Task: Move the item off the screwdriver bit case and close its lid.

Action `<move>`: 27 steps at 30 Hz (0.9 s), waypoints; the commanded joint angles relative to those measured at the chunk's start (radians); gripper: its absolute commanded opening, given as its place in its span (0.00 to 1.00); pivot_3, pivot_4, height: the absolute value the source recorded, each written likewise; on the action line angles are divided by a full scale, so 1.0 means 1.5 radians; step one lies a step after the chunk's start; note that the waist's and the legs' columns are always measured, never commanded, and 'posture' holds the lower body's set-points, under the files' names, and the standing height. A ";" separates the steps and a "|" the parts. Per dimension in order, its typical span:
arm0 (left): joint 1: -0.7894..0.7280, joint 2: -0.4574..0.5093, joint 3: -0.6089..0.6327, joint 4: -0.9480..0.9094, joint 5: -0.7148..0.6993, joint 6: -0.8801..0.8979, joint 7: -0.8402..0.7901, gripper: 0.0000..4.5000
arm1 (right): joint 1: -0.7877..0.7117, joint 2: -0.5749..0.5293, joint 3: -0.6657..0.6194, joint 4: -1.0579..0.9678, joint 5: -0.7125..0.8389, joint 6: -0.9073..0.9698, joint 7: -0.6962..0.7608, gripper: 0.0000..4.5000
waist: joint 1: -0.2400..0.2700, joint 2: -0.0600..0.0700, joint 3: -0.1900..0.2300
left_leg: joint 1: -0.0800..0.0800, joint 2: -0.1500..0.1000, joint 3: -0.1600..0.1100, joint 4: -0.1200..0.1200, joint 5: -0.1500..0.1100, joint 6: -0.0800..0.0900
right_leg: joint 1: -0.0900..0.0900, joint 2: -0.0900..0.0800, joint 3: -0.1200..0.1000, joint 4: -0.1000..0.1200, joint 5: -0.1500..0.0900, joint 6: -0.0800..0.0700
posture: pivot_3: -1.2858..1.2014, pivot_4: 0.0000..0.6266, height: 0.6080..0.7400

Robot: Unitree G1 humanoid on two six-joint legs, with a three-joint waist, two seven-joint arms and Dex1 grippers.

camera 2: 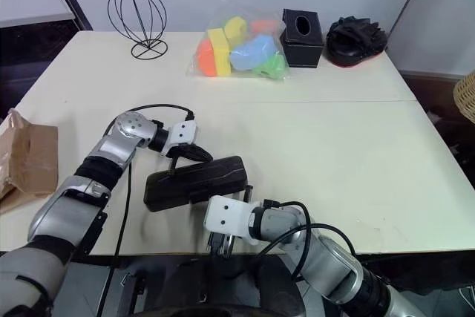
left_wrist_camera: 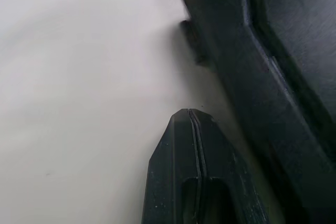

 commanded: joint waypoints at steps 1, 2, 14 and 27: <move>0.016 0.004 -0.010 0.021 0.024 -0.009 0.008 0.00 | -0.032 0.026 0.007 0.037 -0.008 -0.029 0.002 0.01 | -0.001 0.000 0.000 | 0.000 0.000 0.000 0.000 0.000 0.000 | 0.000 0.000 0.000 0.000 0.000 0.000 | 0.52 0.24 0.98; 0.018 0.002 -0.010 0.019 0.023 -0.008 0.007 0.00 | -0.040 0.033 0.008 0.051 -0.011 -0.032 0.001 0.01 | 0.000 0.000 0.000 | 0.000 0.000 0.000 0.000 0.000 0.000 | 0.000 0.000 0.000 0.000 0.000 0.000 | 0.52 0.24 0.98; -0.010 0.014 0.037 -0.043 -0.031 0.117 -0.027 0.00 | -0.045 0.032 -0.007 0.067 0.011 -0.055 0.044 0.01 | 0.001 -0.002 0.002 | -0.004 0.000 0.000 0.000 0.000 0.000 | -0.003 0.000 0.000 -0.001 0.000 0.000 | 0.52 0.24 0.98; -0.027 0.031 -0.019 -0.014 -0.008 0.108 -0.155 0.00 | -0.080 0.052 -0.002 0.108 -0.005 -0.074 0.050 0.01 | 0.003 -0.002 0.003 | -0.016 0.000 -0.001 0.000 0.000 0.000 | -0.013 0.000 -0.001 -0.002 0.003 0.001 | 0.52 0.24 0.98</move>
